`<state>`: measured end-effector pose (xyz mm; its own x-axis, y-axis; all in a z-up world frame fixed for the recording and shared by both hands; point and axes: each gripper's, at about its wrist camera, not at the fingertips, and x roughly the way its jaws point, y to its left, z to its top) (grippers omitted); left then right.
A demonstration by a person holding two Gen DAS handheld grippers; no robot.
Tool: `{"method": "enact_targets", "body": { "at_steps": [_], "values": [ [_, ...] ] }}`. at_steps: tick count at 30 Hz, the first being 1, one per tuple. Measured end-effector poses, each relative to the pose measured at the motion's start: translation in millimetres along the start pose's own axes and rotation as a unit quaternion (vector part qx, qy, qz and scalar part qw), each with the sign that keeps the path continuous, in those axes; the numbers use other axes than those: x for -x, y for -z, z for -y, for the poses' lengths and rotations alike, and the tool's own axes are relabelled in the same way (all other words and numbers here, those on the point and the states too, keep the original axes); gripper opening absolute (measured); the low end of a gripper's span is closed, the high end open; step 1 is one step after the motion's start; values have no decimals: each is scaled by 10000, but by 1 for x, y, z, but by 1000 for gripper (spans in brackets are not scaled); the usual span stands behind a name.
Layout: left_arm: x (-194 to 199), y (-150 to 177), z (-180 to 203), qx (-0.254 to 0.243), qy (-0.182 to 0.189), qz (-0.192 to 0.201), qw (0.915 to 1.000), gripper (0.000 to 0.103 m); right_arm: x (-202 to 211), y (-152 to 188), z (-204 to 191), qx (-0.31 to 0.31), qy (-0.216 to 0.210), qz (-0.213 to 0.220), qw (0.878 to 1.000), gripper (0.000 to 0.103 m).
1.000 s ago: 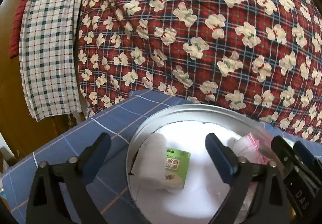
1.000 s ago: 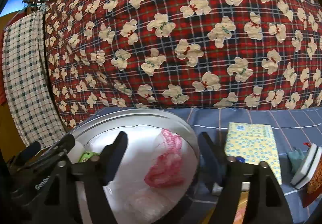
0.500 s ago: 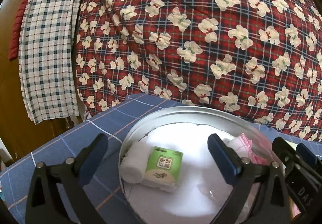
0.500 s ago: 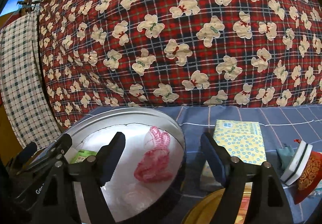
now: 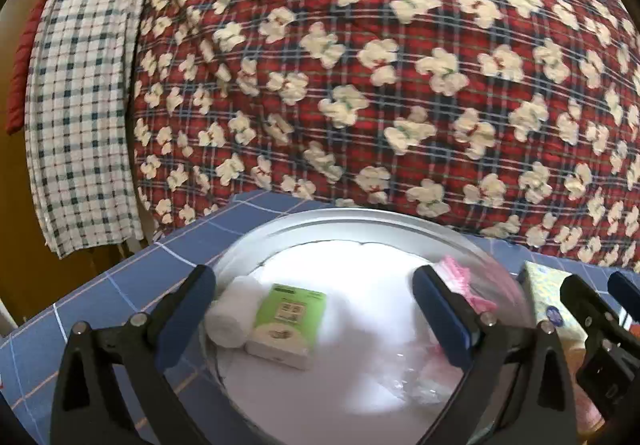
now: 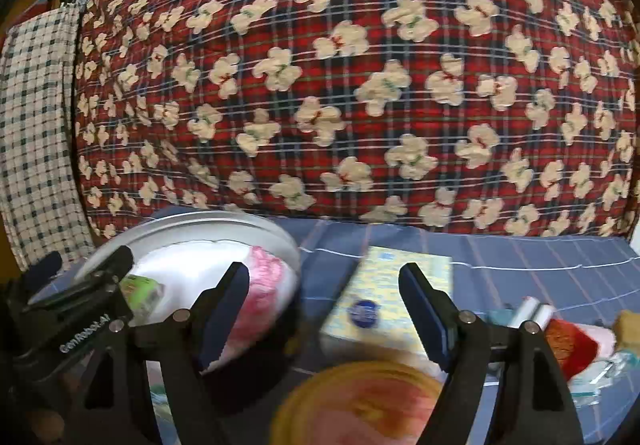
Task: Organize soft objects
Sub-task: 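Move both grippers back toward the remaining items on the table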
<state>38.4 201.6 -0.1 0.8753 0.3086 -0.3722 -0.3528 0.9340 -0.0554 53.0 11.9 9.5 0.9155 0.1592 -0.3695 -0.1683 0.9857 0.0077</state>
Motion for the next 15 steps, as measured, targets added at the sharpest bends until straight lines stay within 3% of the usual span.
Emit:
{"method": "enact_targets", "body": {
  "at_steps": [15],
  "values": [
    [36, 19, 60, -422, 662, -44, 9969, 100, 12, 8, 72, -200, 528, -134, 9983, 79]
  ]
}}
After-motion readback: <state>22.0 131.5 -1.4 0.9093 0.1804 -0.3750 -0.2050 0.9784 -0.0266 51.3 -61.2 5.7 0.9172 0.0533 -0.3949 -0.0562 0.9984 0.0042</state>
